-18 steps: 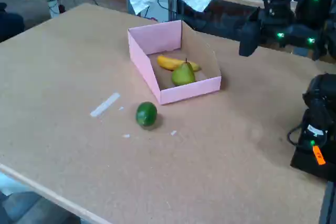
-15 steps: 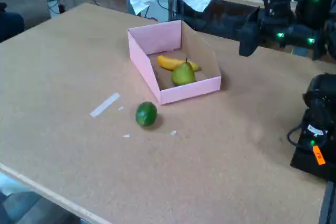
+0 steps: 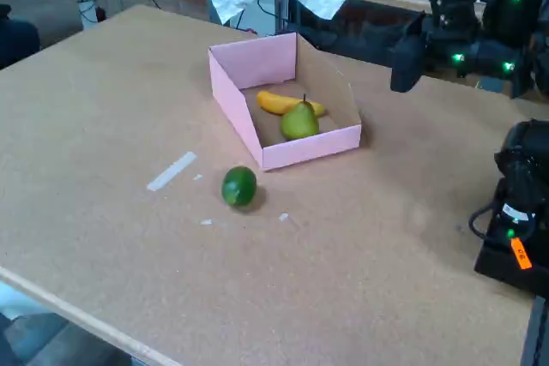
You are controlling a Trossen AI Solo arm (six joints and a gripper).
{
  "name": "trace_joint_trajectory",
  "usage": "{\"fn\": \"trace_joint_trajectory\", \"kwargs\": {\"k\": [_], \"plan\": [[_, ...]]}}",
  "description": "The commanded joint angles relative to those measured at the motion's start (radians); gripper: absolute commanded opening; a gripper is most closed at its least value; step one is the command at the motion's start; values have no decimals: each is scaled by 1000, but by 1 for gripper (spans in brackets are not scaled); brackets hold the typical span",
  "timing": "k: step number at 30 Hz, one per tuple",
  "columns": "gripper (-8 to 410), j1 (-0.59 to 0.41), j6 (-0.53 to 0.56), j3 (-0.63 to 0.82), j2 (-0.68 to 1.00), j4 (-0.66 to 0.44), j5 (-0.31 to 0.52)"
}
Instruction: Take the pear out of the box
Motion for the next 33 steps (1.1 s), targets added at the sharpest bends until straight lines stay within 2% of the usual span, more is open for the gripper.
{"fn": "trace_joint_trajectory", "kwargs": {"k": [1,28,33], "plan": [[0,0,-2,1,0,5,-1],[0,0,-2,1,0,5,-2],[0,0,3,1,0,43,0]]}}
